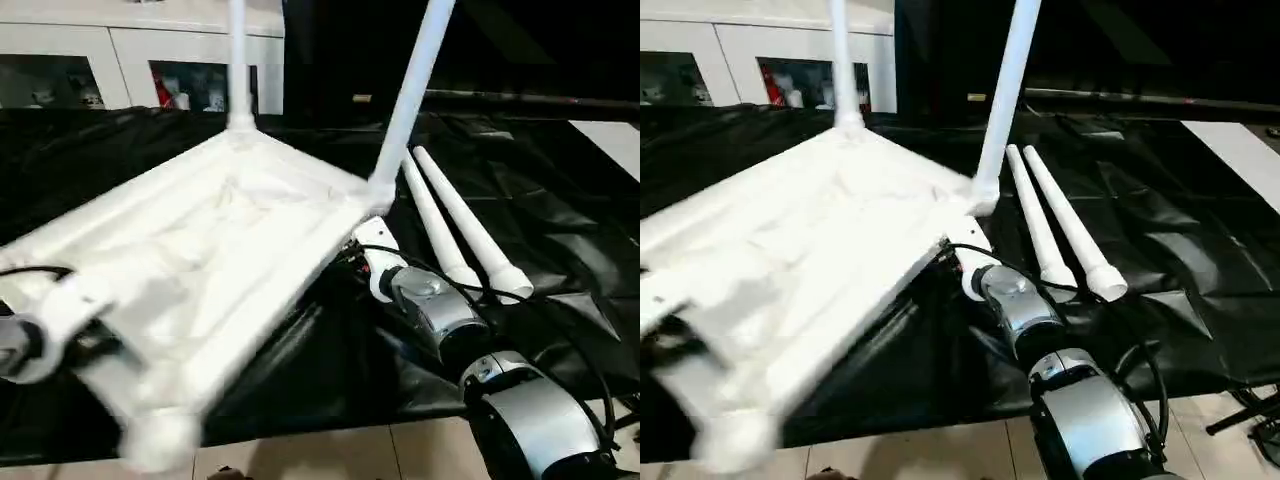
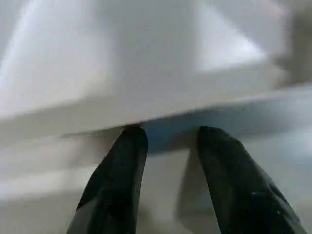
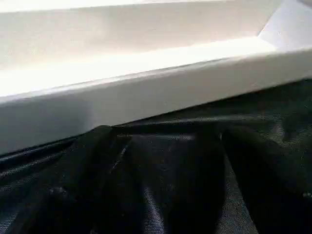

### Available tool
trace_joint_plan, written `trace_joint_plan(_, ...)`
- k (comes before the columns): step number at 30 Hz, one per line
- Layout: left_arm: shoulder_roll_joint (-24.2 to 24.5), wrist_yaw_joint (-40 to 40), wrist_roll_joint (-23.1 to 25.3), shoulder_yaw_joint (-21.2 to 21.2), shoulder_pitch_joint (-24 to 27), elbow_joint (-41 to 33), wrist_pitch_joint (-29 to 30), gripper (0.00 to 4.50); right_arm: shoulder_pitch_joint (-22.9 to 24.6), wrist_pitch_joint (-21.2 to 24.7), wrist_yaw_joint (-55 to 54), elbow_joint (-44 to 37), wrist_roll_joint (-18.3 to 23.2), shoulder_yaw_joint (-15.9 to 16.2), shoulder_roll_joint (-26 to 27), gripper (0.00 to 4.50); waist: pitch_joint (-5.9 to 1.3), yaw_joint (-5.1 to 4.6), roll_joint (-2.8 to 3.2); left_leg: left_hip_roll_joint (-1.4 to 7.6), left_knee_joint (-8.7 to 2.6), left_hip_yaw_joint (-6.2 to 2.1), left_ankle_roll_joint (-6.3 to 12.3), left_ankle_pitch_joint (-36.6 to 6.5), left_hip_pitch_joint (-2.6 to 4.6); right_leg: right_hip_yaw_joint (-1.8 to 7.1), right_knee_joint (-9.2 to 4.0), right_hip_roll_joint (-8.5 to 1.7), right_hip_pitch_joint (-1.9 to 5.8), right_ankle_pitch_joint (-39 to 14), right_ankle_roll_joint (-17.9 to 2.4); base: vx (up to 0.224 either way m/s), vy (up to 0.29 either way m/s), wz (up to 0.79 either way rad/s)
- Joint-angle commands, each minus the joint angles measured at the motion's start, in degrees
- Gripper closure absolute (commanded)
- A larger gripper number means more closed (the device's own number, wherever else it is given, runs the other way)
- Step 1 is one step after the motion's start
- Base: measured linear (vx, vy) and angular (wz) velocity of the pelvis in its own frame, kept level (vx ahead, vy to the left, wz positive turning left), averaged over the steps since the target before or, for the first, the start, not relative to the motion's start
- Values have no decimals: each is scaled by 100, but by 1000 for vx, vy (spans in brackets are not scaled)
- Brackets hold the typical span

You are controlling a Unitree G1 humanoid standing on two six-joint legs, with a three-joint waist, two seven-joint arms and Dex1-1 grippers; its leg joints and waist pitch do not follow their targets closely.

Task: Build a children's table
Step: Rotate table base

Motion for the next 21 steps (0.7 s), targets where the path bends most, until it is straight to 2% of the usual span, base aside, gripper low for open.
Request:
trace_joint_plan(1,30,-316,-262,-221,25,-383,-96,246,-126,-60,64,85,-19,-32,9,62,-276,-31,151,260,-522,-171,-402,-2319,143,313,-434,-352,79,-2063,-993,0,0,0)
trace_joint_plan(6,-67,-511,-533,-390,-13,-892,54,246,-146,-98,153,99,-51,-44,11,62,-282,-41,150,259,-516,-157,-397,-2171,145,313,-412,-337,87,-1932,-1013,0,0,0)
trace_joint_plan(9,-150,-397,-536,-413,-96,-905,123,246,-156,-104,153,109,-60,-54,9,62,-283,-41,147,259,-515,-151,-405,-2138,146,313,-409,-332,94,-1863,-1021,0,0,0)
trace_joint_plan(12,-31,-364,-475,-383,-206,-782,294,210,-164,-116,156,123,-72,-65,1,62,-289,-36,147,244,-502,-142,-390,-2067,143,317,-404,-330,101,-1846,-1015,0,0,0)
trace_joint_plan(14,101,-468,-531,-299,-188,-806,326,207,-160,-122,158,124,-82,-67,-4,62,-288,-37,143,242,-499,-149,-382,-2078,136,314,-408,-341,106,-1940,-1004,0,0,0)
trace_joint_plan(15,259,-636,-660,-163,-160,-916,394,188,-154,-125,164,124,-93,-75,-10,62,-289,-44,141,241,-499,-153,-383,-2070,130,315,-410,-341,110,-1957,-1003,0,0,0)
trace_joint_plan(16,337,-712,-738,-68,-160,-985,421,180,-150,-130,166,128,-98,-77,-14,62,-300,-48,160,243,-497,-156,-392,-2032,130,313,-393,-340,112,-1886,-1024,0,0,0)
trace_joint_plan(19,431,-903,-991,192,-217,-1135,473,172,-147,-141,160,145,-108,-87,-20,62,-305,-62,159,244,-495,-142,-429,-1884,132,309,-359,-309,120,-1532,-1112,0,0,0)
trace_joint_plan(21,418,-1031,-1154,314,-296,-1211,484,144,-150,-144,155,153,-112,-94,-17,62,-317,-60,165,244,-488,-134,-448,-1796,139,309,-337,-305,133,-1326,-1158,0,0,0)
